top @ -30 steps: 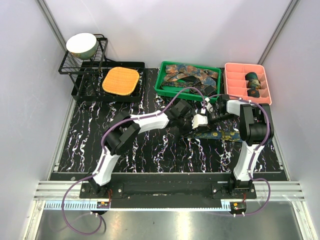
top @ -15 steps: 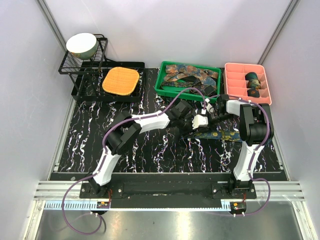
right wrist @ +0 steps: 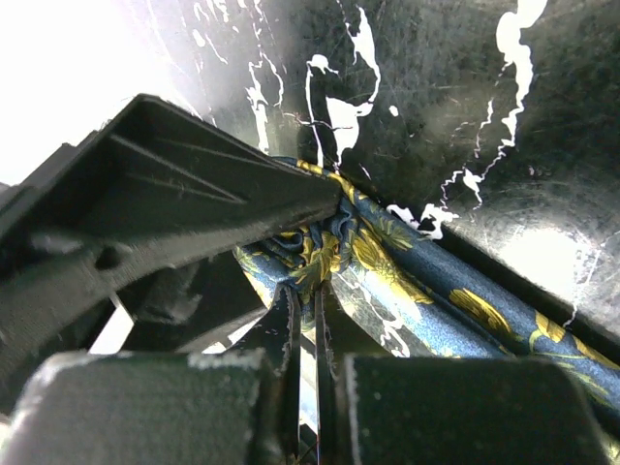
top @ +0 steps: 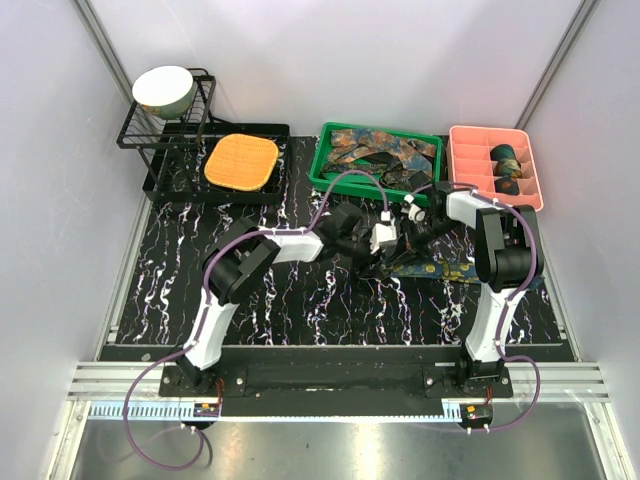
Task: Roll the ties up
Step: Roll the tie at the center of the board.
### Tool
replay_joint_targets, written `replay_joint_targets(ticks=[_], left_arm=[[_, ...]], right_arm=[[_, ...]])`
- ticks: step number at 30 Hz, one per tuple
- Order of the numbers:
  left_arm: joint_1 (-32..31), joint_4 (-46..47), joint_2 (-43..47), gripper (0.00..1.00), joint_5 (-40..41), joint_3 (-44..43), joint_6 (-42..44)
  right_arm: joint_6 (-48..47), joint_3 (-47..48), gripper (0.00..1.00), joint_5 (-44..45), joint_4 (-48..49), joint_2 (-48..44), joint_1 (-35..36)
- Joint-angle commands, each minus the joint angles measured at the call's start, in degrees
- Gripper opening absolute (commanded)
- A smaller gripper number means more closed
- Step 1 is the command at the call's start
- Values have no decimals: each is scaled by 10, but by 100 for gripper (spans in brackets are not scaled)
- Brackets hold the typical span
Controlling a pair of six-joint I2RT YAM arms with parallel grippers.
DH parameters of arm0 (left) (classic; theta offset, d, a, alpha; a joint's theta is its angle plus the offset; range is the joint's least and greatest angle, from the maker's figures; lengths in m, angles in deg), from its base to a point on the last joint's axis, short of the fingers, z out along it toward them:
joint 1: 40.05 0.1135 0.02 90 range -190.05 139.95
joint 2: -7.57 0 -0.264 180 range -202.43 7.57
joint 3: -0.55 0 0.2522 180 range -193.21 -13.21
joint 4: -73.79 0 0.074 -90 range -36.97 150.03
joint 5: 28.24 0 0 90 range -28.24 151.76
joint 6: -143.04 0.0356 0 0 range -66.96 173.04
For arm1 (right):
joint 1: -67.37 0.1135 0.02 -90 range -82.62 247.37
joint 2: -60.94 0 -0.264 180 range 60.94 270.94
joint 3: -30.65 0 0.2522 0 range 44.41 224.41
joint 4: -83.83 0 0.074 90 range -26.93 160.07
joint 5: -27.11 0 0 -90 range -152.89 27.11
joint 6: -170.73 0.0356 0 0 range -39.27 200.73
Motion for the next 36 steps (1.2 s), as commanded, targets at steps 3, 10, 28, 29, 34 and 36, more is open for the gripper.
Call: replay_joint_targets(ticks=[3, 10, 28, 29, 34, 36], left_arm=[[28, 69, -37, 56, -37, 89, -89], [30, 55, -21, 29, -28, 94, -96], [23, -79, 74, 8, 239, 171, -117], [23, -75, 71, 8, 247, 176, -128], [23, -54, 69, 3, 305, 205, -167], [23, -61, 78, 1, 312, 212, -176]], right_arm=[[-18, 13, 0, 133, -16, 29, 18], [-17, 19, 0, 123, -16, 45, 24], [130, -138, 0, -39, 293, 13, 45], [145, -146, 0, -43, 306, 3, 45], [190, -184, 0, -44, 335, -45, 53], [193, -202, 0, -25, 342, -44, 58]])
